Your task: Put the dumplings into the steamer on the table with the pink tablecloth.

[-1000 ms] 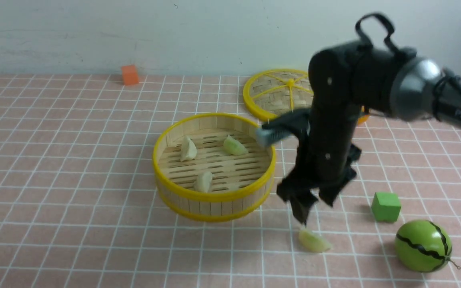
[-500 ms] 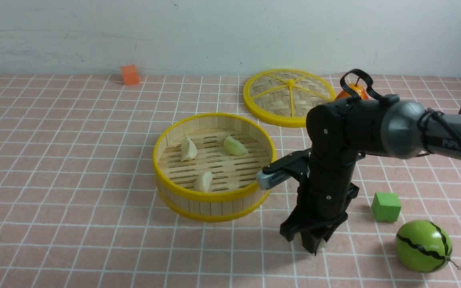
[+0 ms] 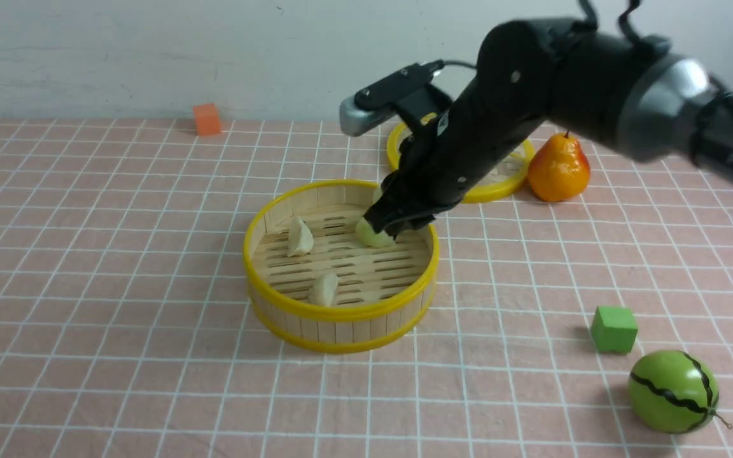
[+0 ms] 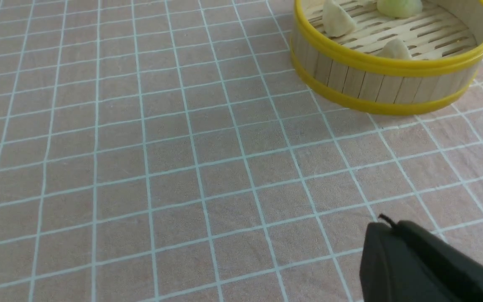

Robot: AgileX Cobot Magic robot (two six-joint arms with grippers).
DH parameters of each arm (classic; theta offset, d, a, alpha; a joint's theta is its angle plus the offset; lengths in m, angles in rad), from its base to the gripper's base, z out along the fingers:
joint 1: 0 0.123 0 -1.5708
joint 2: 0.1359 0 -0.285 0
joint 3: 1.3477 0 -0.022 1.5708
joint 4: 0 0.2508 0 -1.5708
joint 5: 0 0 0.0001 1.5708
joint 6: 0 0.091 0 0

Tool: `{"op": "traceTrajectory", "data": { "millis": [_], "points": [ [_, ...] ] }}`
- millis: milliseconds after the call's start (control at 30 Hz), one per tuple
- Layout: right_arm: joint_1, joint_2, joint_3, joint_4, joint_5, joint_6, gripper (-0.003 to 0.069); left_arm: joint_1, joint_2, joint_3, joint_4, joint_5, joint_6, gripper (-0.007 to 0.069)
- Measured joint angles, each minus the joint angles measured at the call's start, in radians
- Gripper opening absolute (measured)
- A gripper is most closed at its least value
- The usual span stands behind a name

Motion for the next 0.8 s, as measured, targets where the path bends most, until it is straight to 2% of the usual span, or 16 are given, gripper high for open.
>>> {"op": "traceTrajectory", "data": {
  "millis": [67, 133, 167, 200, 233, 267, 333, 367, 433, 500, 533, 600, 700, 733, 767, 800],
  "points": [
    [0.0, 0.054, 0.001, -0.002, -0.014, -0.002, 0.0197, 0.0, 0.0, 0.0, 0.0, 0.0, 0.0, -0.0013],
    [0.0, 0.088, 0.006, -0.01, -0.012, 0.008, 0.0241, 0.0, 0.0, 0.0, 0.001, 0.0, 0.0, -0.0011],
    [0.0, 0.097, 0.007, -0.02, -0.007, 0.033, 0.0288, 0.0, 0.0, 0.0, 0.001, 0.0, 0.0, -0.0011],
    [0.0, 0.097, 0.007, -0.022, -0.007, 0.038, 0.0297, 0.0, 0.0, 0.0, 0.001, 0.0, 0.0, -0.001],
    [0.0, 0.094, 0.005, -0.037, -0.008, 0.087, 0.0384, 0.0, 0.0, 0.0, 0.001, 0.0, 0.0, -0.0006],
    [0.0, 0.087, 0.0, -0.046, -0.001, 0.109, 0.0432, 0.0, 0.0, 0.0, 0.001, 0.0, 0.0, -0.0006],
    [0.0, 0.069, -0.027, -0.069, 0.04, 0.131, 0.0508, 0.0, 0.0, 0.0, 0.001, 0.0, 0.0, -0.0002],
    [0.0, 0.066, -0.027, -0.072, 0.046, 0.132, 0.0516, 0.0, 0.0, 0.0, 0.001, 0.0, 0.0, -0.0002],
    [0.001, 0.016, -0.106, -0.122, 0.188, 0.155, 0.0578, 0.0, 0.0, 0.0, 0.001, 0.001, 0.0, -0.0001],
    [0.001, -0.019, -0.157, -0.149, 0.258, 0.16, 0.0582, 0.0, 0.0, 0.0, 0.001, 0.001, 0.0, 0.0],
    [0.002, -0.078, -0.224, -0.187, 0.349, 0.162, 0.0573, 0.0, 0.0, 0.0, 0.001, 0.001, 0.0, 0.0],
    [0.002, -0.164, -0.282, -0.22, 0.387, 0.165, 0.0532, 0.0, 0.0, 0.0, 0.001, 0.002, 0.0, 0.0],
    [0.002, -0.342, -0.304, -0.239, 0.406, 0.187, 0.0414, 0.0, 0.0, 0.0, 0.001, 0.002, 0.0, 0.0001],
    [0.002, -0.342, -0.302, -0.239, 0.408, 0.189, 0.0404, 0.0, 0.0, 0.0, 0.001, 0.002, 0.0, 0.0001],
    [0.002, -0.417, -0.281, -0.238, 0.414, 0.205, 0.0329, 0.0, 0.0, 0.0, 0.001, 0.002, 0.0, 0.0001],
    [0.002, -0.45, -0.27, -0.231, 0.416, 0.209, 0.0307, 0.0, 0.0, 0.0, 0.001, 0.002, 0.0, 0.0001]
  ]
}}
